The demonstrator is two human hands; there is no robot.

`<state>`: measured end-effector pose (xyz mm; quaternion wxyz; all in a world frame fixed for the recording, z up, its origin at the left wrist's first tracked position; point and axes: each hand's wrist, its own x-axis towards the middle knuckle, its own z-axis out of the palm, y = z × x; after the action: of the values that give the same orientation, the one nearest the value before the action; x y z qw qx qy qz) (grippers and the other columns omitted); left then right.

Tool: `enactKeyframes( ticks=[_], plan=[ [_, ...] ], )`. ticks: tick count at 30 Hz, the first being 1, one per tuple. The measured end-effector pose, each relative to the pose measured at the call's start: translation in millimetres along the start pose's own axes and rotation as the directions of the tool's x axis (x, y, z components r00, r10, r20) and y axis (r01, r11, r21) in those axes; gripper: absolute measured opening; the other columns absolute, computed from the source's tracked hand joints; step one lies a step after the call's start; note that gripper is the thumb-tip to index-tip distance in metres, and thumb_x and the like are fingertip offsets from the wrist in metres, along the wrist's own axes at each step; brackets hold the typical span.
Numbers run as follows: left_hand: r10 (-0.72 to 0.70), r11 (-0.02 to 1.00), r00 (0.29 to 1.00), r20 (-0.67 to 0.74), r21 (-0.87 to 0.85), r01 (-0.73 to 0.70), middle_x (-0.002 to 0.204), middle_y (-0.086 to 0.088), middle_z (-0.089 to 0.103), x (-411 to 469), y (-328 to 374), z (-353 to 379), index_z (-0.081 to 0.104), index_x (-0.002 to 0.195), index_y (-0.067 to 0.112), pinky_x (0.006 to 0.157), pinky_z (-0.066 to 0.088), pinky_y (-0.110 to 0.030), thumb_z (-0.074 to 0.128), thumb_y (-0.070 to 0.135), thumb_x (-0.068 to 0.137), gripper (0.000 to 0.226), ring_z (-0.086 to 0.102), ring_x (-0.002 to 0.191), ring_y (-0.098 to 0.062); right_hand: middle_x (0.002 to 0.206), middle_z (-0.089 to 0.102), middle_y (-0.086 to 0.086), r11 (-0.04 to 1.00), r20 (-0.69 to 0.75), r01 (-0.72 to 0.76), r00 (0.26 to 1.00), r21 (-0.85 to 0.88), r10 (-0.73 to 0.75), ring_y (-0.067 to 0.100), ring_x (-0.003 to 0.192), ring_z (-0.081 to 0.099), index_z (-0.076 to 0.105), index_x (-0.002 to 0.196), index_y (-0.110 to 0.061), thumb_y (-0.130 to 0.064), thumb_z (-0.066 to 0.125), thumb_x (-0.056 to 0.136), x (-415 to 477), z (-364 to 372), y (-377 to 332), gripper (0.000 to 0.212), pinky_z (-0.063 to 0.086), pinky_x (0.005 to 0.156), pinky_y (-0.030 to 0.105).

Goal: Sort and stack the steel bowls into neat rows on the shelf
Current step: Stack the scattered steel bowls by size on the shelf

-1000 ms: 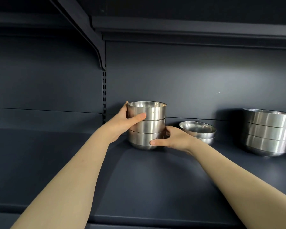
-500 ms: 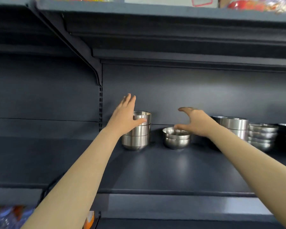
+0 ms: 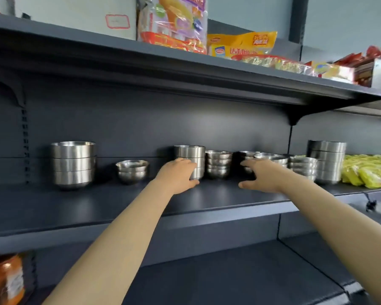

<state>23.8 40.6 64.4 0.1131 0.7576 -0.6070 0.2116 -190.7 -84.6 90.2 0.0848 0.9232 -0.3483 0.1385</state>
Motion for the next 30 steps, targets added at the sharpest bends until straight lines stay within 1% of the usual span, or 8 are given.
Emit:
enactKeyframes(
  ticks=[4, 8, 13, 16, 18, 20, 25, 30],
  plan=[
    [0.039, 0.998, 0.999, -0.018, -0.054, -0.04, 0.133, 0.0, 0.054, 16.4, 73.6, 5.1, 0.052, 0.131, 0.014, 0.095, 0.046, -0.04, 0.053, 0.043, 0.095, 0.046, 0.045, 0.126, -0.02, 0.144, 0.049, 0.003, 0.997, -0.007, -0.081, 0.997, -0.018, 0.08, 0.026, 0.126, 0.05, 0.037, 0.146, -0.02, -0.052, 0.06, 0.087, -43.8, -1.4, 70.4, 0.072, 0.043, 0.101, 0.04],
    [0.089, 0.995, 0.996, 0.011, -0.05, -0.088, 0.132, -0.001, 0.055, 33.9, 127.3, 10.0, 0.051, 0.13, 0.014, 0.094, 0.047, -0.041, 0.052, 0.043, 0.095, 0.046, 0.046, 0.125, -0.021, 0.147, 0.046, 0.006, 0.993, -0.02, -0.111, 0.994, -0.048, 0.11, 0.028, 0.132, 0.045, 0.039, 0.145, -0.017, -0.052, 0.06, 0.087, -72.1, -3.2, 121.5, 0.071, 0.042, 0.104, 0.041],
    [0.158, 0.986, 0.987, 0.019, -0.053, -0.157, 0.145, 0.0, 0.047, 66.8, 165.9, 15.9, 0.044, 0.142, 0.018, 0.1, 0.044, -0.043, 0.054, 0.042, 0.094, 0.054, 0.04, 0.134, -0.021, 0.15, 0.043, 0.006, 0.983, -0.005, -0.166, 0.986, -0.081, 0.166, 0.028, 0.133, 0.044, 0.032, 0.148, -0.022, -0.051, 0.058, 0.089, -74.3, -1.7, 173.1, 0.071, 0.041, 0.105, 0.04],
    [0.192, 0.98, 0.979, 0.063, -0.063, -0.188, 0.144, -0.001, 0.047, 96.2, 183.8, 26.7, 0.045, 0.141, 0.018, 0.098, 0.045, -0.045, 0.054, 0.042, 0.093, 0.054, 0.041, 0.132, -0.023, 0.151, 0.04, 0.004, 0.971, 0.009, -0.203, 0.979, -0.13, 0.206, 0.026, 0.136, 0.04, 0.029, 0.149, -0.021, -0.051, 0.056, 0.09, -63.1, 1.6, 201.9, 0.072, 0.037, 0.105, 0.038],
    [0.219, 0.974, 0.971, 0.093, -0.071, -0.213, 0.14, -0.002, 0.05, 116.3, 197.1, 37.9, 0.047, 0.138, 0.016, 0.095, 0.047, -0.044, 0.054, 0.042, 0.093, 0.052, 0.046, 0.128, -0.025, 0.151, 0.04, 0.004, 0.961, 0.007, -0.232, 0.972, -0.15, 0.236, 0.026, 0.137, 0.038, 0.03, 0.15, -0.02, -0.052, 0.057, 0.089, -54.1, 6.4, 222.8, 0.073, 0.037, 0.107, 0.038],
    [0.244, 0.965, 0.963, 0.11, -0.125, -0.23, 0.136, -0.002, 0.052, 135.3, 210.7, 51.1, 0.049, 0.136, 0.016, 0.093, 0.048, -0.043, 0.055, 0.044, 0.093, 0.051, 0.05, 0.124, -0.025, 0.152, 0.04, 0.002, 0.953, 0.006, -0.262, 0.964, -0.154, 0.266, 0.025, 0.138, 0.037, 0.029, 0.15, -0.022, -0.051, 0.057, 0.089, -47.0, 9.3, 243.9, 0.073, 0.037, 0.108, 0.038],
    [0.33, 0.871, 0.934, 0.139, -0.428, -0.243, 0.15, -0.003, 0.042, 179.0, 253.4, 87.6, 0.041, 0.145, 0.016, 0.107, 0.039, -0.037, 0.056, 0.042, 0.094, 0.059, 0.043, 0.133, -0.022, 0.146, 0.046, 0.003, 0.922, 0.008, -0.341, 0.937, -0.184, 0.348, 0.026, 0.132, 0.043, 0.035, 0.147, -0.021, -0.051, 0.057, 0.089, -36.6, 16.2, 302.4, 0.069, 0.04, 0.104, 0.039],
    [0.373, 0.823, 0.911, 0.179, -0.517, -0.236, 0.152, -0.004, 0.04, 215.5, 297.3, 117.1, 0.037, 0.148, 0.017, 0.108, 0.038, -0.037, 0.056, 0.043, 0.093, 0.063, 0.042, 0.135, -0.022, 0.146, 0.048, 0.005, 0.9, -0.007, -0.412, 0.91, -0.144, 0.415, 0.028, 0.132, 0.045, 0.035, 0.148, -0.022, -0.053, 0.061, 0.087, -31.0, 33.6, 350.8, 0.073, 0.042, 0.102, 0.041]
  ],
)
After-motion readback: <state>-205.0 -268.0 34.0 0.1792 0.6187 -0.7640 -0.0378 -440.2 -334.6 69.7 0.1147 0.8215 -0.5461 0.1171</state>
